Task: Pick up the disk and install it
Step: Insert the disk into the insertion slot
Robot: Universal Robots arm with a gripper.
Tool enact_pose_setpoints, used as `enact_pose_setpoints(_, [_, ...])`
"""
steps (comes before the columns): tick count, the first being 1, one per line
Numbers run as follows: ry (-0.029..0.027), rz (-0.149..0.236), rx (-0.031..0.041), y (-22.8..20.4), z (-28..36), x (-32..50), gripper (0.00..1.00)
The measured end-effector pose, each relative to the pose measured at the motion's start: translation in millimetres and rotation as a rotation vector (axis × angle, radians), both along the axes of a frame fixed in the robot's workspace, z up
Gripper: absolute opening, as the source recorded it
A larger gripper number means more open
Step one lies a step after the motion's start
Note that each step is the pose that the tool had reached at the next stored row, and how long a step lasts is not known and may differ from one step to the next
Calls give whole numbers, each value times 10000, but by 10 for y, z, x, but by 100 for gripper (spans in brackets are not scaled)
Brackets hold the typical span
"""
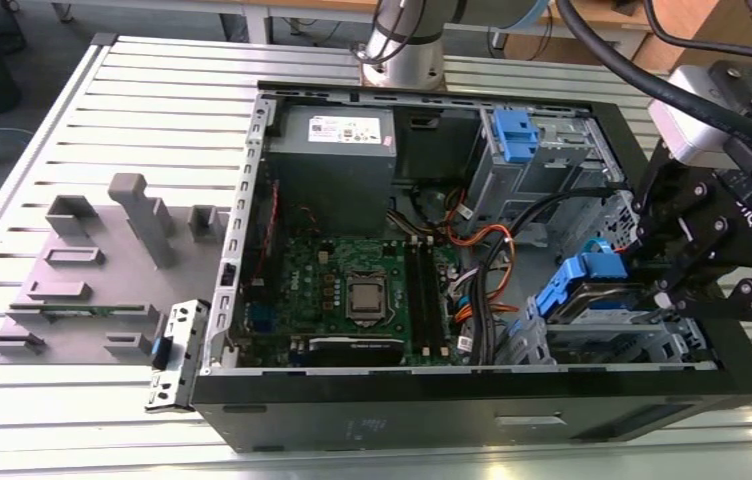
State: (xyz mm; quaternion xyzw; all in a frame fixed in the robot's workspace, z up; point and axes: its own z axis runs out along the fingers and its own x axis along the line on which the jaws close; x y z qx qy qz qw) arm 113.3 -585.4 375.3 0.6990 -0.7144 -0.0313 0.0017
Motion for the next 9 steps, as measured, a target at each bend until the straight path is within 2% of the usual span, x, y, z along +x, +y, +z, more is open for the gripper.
enact_pose_setpoints(1, [1,0,2,0,0,0,42])
enact_pose_setpoints(9, [1,0,-3,1,2,0,43])
